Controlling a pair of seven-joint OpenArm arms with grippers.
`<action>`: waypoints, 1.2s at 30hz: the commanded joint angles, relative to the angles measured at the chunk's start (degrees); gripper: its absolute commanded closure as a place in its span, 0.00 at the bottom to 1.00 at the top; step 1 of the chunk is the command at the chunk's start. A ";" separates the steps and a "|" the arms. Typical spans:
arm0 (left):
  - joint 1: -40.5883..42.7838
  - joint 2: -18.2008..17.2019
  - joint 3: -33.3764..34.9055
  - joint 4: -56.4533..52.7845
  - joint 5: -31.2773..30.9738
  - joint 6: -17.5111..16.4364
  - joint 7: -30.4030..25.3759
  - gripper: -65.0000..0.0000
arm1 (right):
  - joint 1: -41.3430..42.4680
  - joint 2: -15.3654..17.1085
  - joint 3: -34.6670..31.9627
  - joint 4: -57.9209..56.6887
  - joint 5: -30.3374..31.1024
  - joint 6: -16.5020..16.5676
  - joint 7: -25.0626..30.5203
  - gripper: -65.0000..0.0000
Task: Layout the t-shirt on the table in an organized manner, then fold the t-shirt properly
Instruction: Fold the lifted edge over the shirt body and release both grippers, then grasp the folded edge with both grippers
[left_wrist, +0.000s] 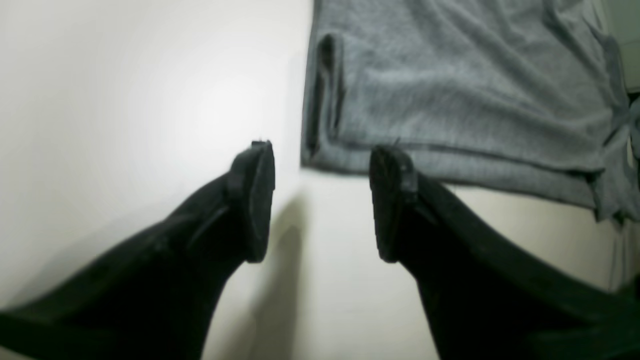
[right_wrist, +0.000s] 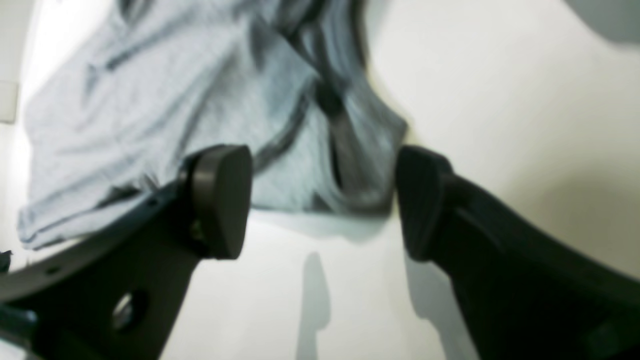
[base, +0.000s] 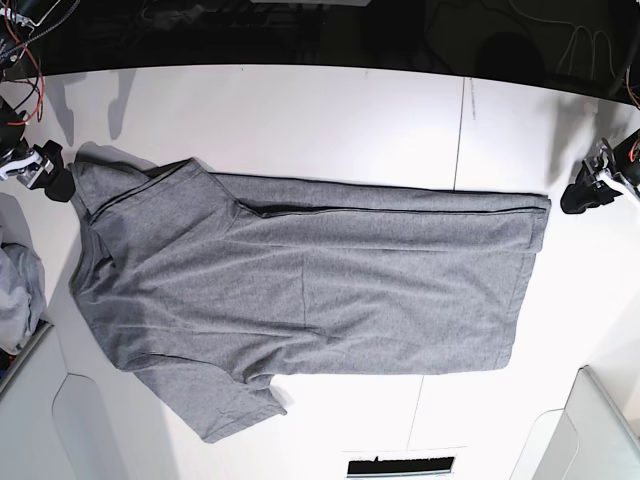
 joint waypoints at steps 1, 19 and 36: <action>0.57 -1.29 -1.07 1.70 -1.79 -0.69 -0.79 0.49 | -0.26 1.60 0.94 1.05 0.22 0.13 2.10 0.32; 5.25 6.60 -1.90 15.15 0.79 -0.69 4.11 0.37 | 3.76 1.11 0.39 -9.75 -1.60 -0.96 5.40 0.32; 1.84 5.55 -1.86 14.80 7.17 -0.69 1.07 0.37 | 10.10 -0.37 -4.55 -17.18 1.11 0.09 5.01 0.32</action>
